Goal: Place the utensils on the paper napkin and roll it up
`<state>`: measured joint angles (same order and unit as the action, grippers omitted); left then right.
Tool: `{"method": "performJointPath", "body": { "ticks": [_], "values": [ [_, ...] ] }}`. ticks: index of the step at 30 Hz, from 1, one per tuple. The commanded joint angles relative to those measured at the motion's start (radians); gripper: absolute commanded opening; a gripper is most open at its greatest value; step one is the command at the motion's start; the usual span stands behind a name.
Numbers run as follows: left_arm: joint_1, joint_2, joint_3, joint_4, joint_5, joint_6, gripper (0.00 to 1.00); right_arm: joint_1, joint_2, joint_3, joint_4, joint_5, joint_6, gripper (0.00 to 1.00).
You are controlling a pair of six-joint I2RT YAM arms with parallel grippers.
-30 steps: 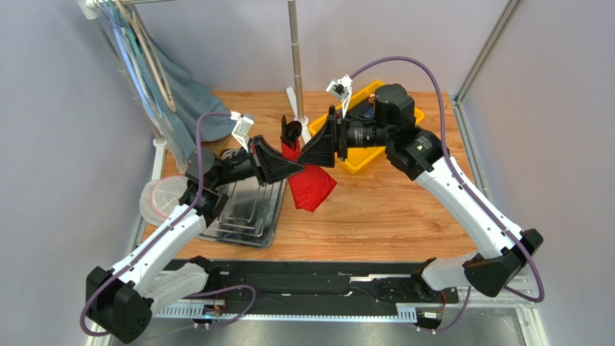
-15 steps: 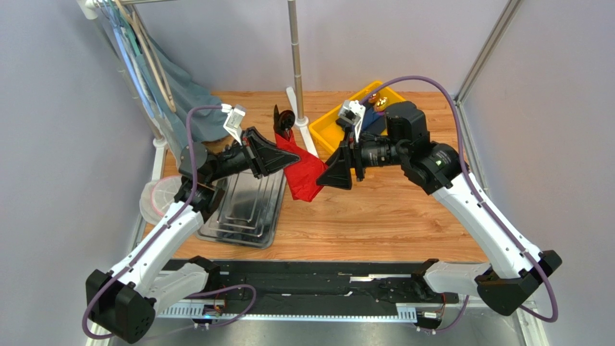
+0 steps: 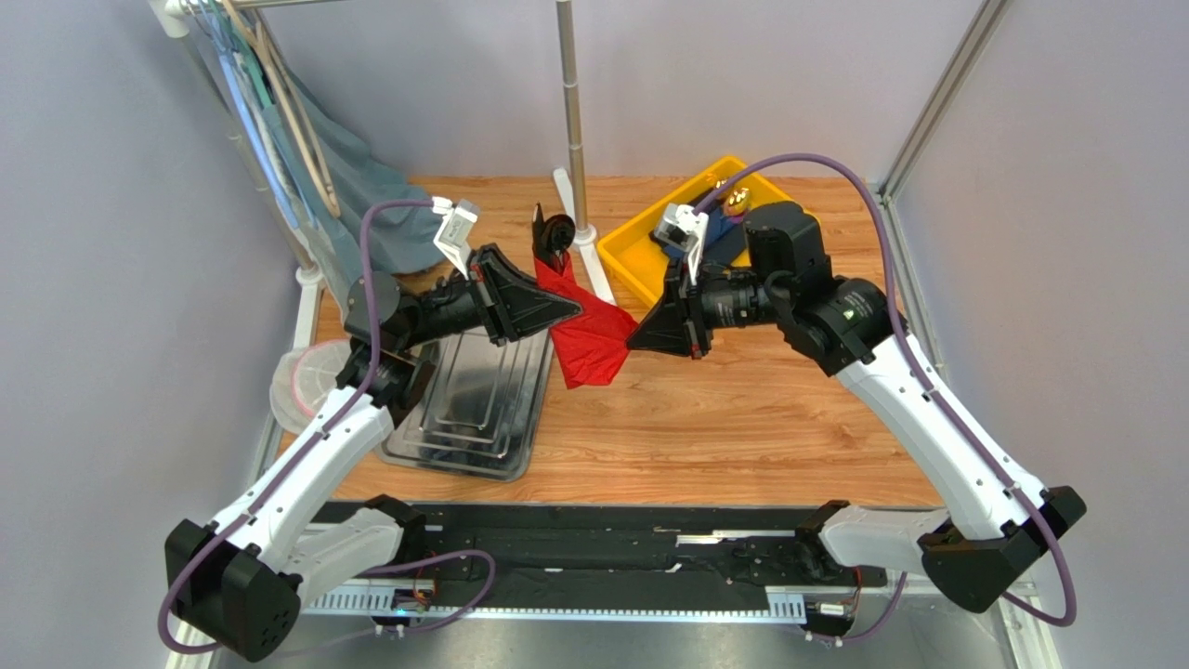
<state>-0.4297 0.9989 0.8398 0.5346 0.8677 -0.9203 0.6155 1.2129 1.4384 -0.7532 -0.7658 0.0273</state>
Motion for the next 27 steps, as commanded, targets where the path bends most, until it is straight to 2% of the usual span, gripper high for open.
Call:
{"method": "performJointPath", "body": {
  "ticks": [1, 13, 17, 18, 19, 20, 22, 23, 25, 27],
  "values": [
    [0.003, -0.005, 0.061, 0.061, 0.031, -0.054, 0.00, -0.014, 0.016, 0.004, 0.044, 0.036, -0.076, 0.00],
    [-0.044, 0.020, 0.110, 0.067, 0.036, -0.100, 0.00, -0.013, 0.102, -0.013, 0.250, 0.016, -0.055, 0.00],
    [-0.041, 0.018, 0.108, 0.061, 0.014, -0.081, 0.00, -0.016, 0.112, -0.006, 0.249, 0.039, -0.043, 0.00],
    [-0.035, 0.017, 0.107, 0.053, 0.007, -0.072, 0.00, -0.017, 0.109, -0.003, 0.238, 0.046, -0.038, 0.03],
    [-0.009, 0.015, 0.104, 0.045, -0.002, -0.060, 0.00, -0.029, 0.105, 0.002, 0.214, 0.051, -0.033, 0.10],
    [0.008, 0.018, 0.104, 0.029, -0.025, -0.061, 0.00, -0.037, 0.093, 0.005, 0.200, 0.051, 0.014, 0.29],
    [0.064, 0.024, 0.104, 0.016, -0.047, -0.077, 0.00, -0.072, 0.074, 0.007, 0.170, 0.027, 0.061, 0.48],
    [0.078, 0.033, 0.105, 0.016, -0.047, -0.078, 0.00, -0.085, 0.062, 0.005, 0.164, 0.022, 0.080, 0.62],
    [0.095, 0.047, 0.116, 0.016, -0.049, -0.081, 0.00, -0.118, 0.014, -0.015, 0.155, -0.006, 0.131, 0.70],
    [0.095, 0.055, 0.123, 0.016, -0.050, -0.078, 0.00, -0.123, -0.038, -0.036, 0.166, -0.023, 0.166, 0.87]
  ]
}}
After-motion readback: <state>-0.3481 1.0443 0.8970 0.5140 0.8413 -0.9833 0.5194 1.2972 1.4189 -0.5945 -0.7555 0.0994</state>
